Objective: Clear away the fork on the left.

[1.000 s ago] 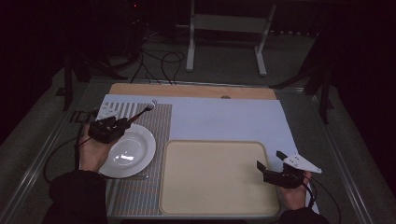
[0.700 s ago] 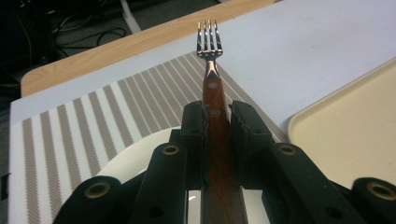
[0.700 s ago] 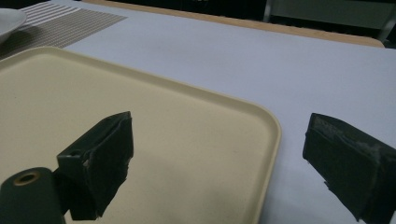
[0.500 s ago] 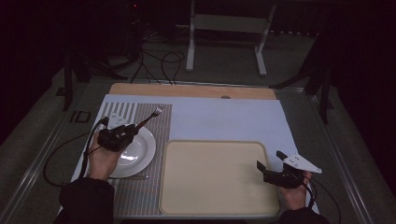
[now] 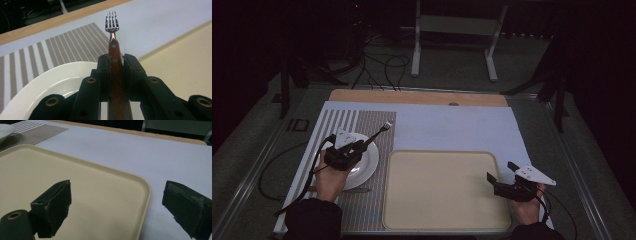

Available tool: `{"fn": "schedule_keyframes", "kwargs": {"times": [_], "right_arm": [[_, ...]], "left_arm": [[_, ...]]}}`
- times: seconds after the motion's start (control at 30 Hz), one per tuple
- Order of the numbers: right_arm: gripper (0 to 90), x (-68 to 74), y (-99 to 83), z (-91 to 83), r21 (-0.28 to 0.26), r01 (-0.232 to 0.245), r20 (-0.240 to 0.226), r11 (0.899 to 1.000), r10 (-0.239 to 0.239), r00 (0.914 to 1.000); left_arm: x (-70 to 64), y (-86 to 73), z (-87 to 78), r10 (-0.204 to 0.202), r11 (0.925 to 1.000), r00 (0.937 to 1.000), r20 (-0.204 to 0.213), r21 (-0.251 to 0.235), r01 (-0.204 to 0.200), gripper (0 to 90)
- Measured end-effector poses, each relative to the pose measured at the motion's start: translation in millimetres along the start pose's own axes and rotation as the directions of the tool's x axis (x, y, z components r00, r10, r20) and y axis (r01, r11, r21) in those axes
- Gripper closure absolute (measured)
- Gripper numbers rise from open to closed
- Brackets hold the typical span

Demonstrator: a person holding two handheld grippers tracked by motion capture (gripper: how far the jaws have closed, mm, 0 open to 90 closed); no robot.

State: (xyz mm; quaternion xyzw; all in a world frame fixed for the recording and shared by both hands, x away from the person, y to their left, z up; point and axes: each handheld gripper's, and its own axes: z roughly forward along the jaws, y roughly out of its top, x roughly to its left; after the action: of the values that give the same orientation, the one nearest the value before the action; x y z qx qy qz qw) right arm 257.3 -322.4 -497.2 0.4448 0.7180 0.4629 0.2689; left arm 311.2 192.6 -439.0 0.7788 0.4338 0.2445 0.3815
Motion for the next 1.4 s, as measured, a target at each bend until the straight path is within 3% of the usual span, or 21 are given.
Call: {"fn": "schedule_keyframes", "kwargs": {"times": [0.3,0.67,0.97,1.17,1.4], "right_arm": [[8.6,0.2,-0.1,0.3,0.003,0.0,-0.001,1.0,0.0,1.0],[8.6,0.0,-0.2,-0.2,0.002,0.002,-0.001,1.0,-0.002,1.0],[8.6,-0.3,0.0,-0.3,-0.001,0.005,-0.001,1.0,-0.005,1.0],[8.6,-0.1,-0.1,-0.5,0.0,0.006,-0.001,1.0,-0.006,1.0],[8.6,0.2,-0.1,-0.3,0.001,0.005,0.0,1.0,-0.005,1.0]], "left_arm": [[-13.1,-5.6,1.5,0.016,0.9999,0.9998,0.008,-0.004,-0.016,76.5],[-26.1,-11.5,-0.2,-0.011,0.9999,0.9999,0.001,-0.01,0.011,76.5],[-38.0,-18.6,-11.5,-0.032,0.9991,0.9989,-0.033,-0.028,0.031,76.5],[-48.2,-26.7,-22.1,-0.062,0.9974,0.9944,-0.086,-0.043,0.058,76.5],[-61.1,-31.6,-28.6,-0.07,0.9971,0.9896,-0.126,-0.037,0.066,76.5]]}}
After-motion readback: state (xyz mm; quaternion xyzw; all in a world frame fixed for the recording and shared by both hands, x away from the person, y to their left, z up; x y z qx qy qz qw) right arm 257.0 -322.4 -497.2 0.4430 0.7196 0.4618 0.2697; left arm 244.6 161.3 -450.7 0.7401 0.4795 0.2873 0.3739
